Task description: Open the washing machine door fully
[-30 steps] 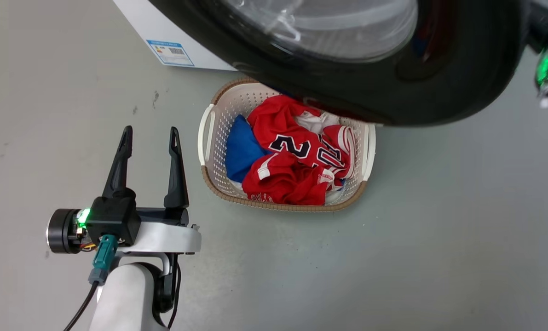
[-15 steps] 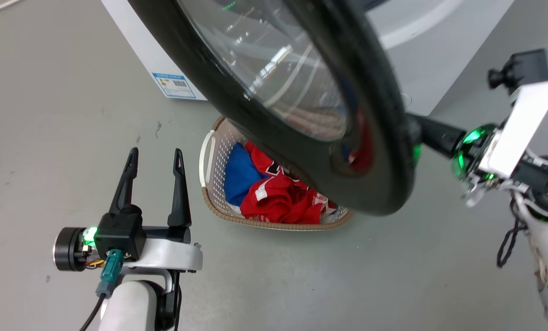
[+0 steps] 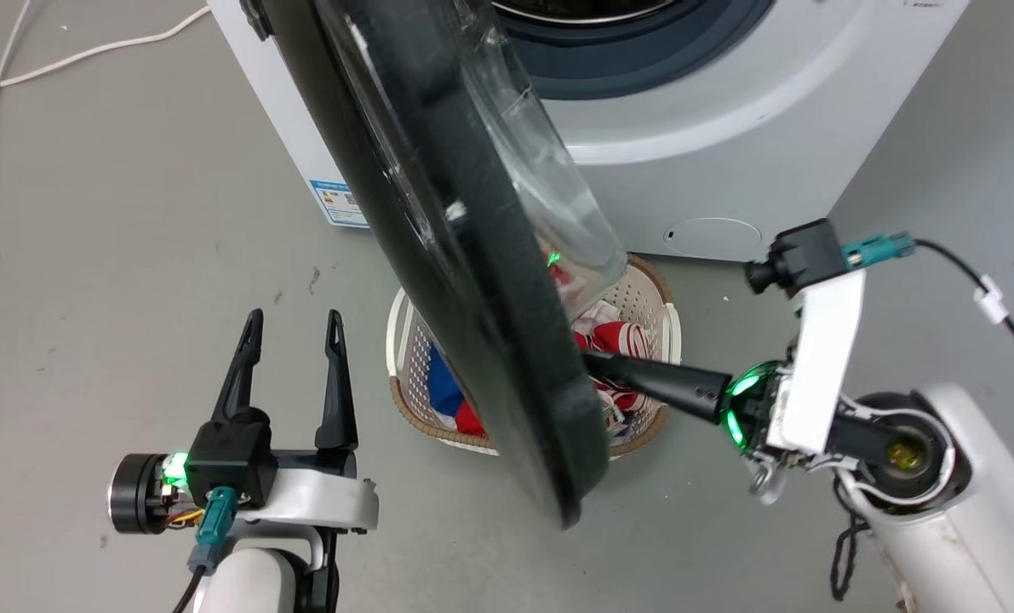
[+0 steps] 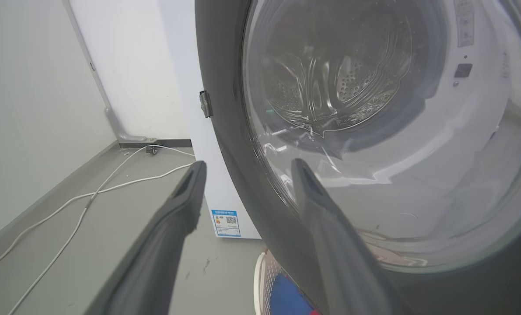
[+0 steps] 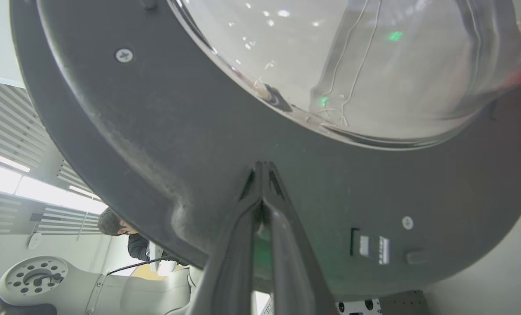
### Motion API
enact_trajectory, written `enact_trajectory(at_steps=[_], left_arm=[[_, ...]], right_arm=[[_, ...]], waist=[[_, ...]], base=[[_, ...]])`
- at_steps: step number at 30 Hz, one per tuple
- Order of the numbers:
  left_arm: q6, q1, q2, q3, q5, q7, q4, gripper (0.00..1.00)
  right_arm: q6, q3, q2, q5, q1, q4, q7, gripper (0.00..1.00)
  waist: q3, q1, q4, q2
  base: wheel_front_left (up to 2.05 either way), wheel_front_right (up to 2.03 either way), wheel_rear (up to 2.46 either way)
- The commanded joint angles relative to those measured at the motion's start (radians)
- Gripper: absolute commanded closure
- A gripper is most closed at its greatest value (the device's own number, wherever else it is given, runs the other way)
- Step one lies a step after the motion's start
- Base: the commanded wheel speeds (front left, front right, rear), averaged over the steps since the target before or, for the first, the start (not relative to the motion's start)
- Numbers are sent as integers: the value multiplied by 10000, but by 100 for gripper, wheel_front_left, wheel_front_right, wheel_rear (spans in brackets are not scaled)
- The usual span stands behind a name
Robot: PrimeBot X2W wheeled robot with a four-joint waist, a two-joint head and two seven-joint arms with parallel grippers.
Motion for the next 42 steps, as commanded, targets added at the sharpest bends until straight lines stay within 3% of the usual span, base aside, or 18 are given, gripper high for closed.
enact_trajectory(at_steps=[1, 13, 20, 31, 32, 35, 36, 37, 38, 39, 42], left_arm=[[23, 141, -13, 17, 12, -27, -2, 0], [105, 378, -13, 66, 37, -27, 64, 0], [113, 743, -13, 105, 41, -27, 193, 0], [75, 1528, -2, 333, 162, -27, 233, 0], [70, 1595, 4, 366, 170, -27, 225, 0], [39, 1757, 9, 403, 188, -27, 224, 0], [30, 1815, 8, 414, 185, -27, 231, 0], [21, 1848, 9, 424, 196, -27, 230, 0], [12, 1885, 7, 431, 204, -27, 217, 0], [12, 1921, 7, 439, 204, -27, 203, 0], [47, 2026, 5, 480, 192, -27, 161, 0]], right_arm=[[4, 136, 158, 38, 179, -58, 51, 100], [4, 686, 490, 43, 985, -101, 77, 100], [4, 96, 425, 77, 1548, 155, -682, 100], [4, -1771, 546, -738, 2845, -538, -3768, 100], [4, -1958, 592, -836, 2968, -587, -4108, 87], [4, -2383, 740, -735, 3332, -948, -4786, 95], [3, -2544, 796, -686, 3493, -1060, -5014, 88], [4, -2728, 851, -668, 3659, -1175, -5266, 64], [4, -2915, 922, -626, 3827, -1276, -5513, 50], [4, -3111, 969, -621, 3965, -1388, -5775, 0], [4, -3497, 985, -1072, 4345, -1653, -6560, 0]], waist=[[-56, 1, 43, 0], [-446, 1, 175, 0], [-1026, 1, -18, 0], [-2099, 1, -491, 0], [-2162, 1, -533, 0], [-2366, 1, -612, 0], [-2431, 1, -637, 0], [-2491, 1, -658, 0], [-2534, 1, -672, 0], [-2569, 1, -695, 0], [-2644, 1, -786, 0]], base=[[0, 0, 0], [0, 0, 0], [0, 0, 0], [0, 0, 0], [0, 0, 0], [0, 0, 0], [0, 0, 0], [0, 0, 0], [0, 0, 0], [0, 0, 0], [0, 0, 0]])
